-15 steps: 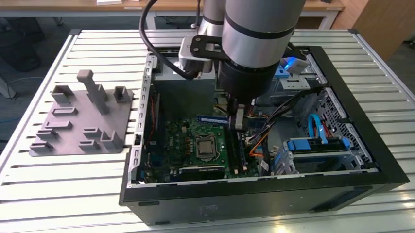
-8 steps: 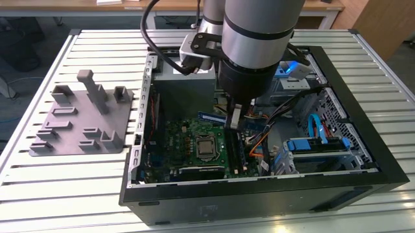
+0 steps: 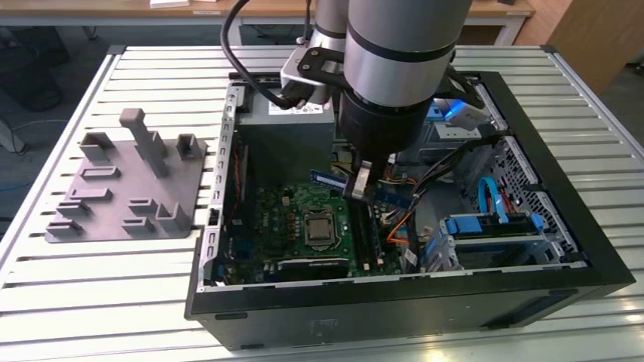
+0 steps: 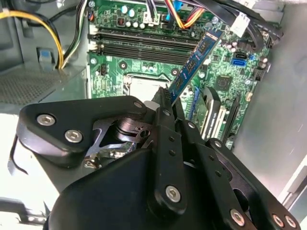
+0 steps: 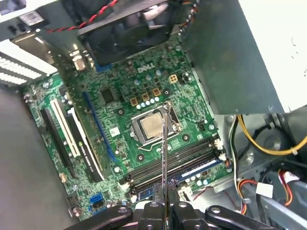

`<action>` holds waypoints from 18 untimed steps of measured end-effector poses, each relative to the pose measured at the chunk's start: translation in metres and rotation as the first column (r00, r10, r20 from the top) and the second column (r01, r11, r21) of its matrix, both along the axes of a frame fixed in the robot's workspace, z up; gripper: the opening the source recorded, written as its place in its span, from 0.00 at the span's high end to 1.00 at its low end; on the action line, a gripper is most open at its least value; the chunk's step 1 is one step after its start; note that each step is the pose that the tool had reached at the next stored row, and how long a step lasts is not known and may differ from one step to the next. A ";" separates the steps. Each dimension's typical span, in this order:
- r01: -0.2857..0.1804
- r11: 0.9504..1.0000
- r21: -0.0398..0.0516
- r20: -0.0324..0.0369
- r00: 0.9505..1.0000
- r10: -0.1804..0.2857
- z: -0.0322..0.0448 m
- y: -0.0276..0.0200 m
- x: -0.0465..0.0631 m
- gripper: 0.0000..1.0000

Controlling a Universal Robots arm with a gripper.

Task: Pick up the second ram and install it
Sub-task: 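Insert the second ram into the second slot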

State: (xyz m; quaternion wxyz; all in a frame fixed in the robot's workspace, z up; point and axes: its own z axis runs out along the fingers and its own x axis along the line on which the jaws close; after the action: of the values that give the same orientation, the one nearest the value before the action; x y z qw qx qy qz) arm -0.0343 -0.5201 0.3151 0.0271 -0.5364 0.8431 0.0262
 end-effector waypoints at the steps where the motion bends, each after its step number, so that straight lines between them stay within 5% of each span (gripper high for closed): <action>1: 0.012 1.000 0.000 0.000 1.000 -0.012 0.0000 0.0000 0.000 0.86; 10: 0.102 0.995 -0.001 0.000 0.995 -0.102 -0.0002 0.0000 0.000 0.86; 18: 0.176 0.984 -0.002 0.000 0.984 -0.176 -0.0004 0.0000 0.000 0.86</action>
State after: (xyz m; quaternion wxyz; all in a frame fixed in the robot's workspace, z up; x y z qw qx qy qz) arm -0.0343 -0.5201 0.3147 0.0288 -0.4599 0.8872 0.0230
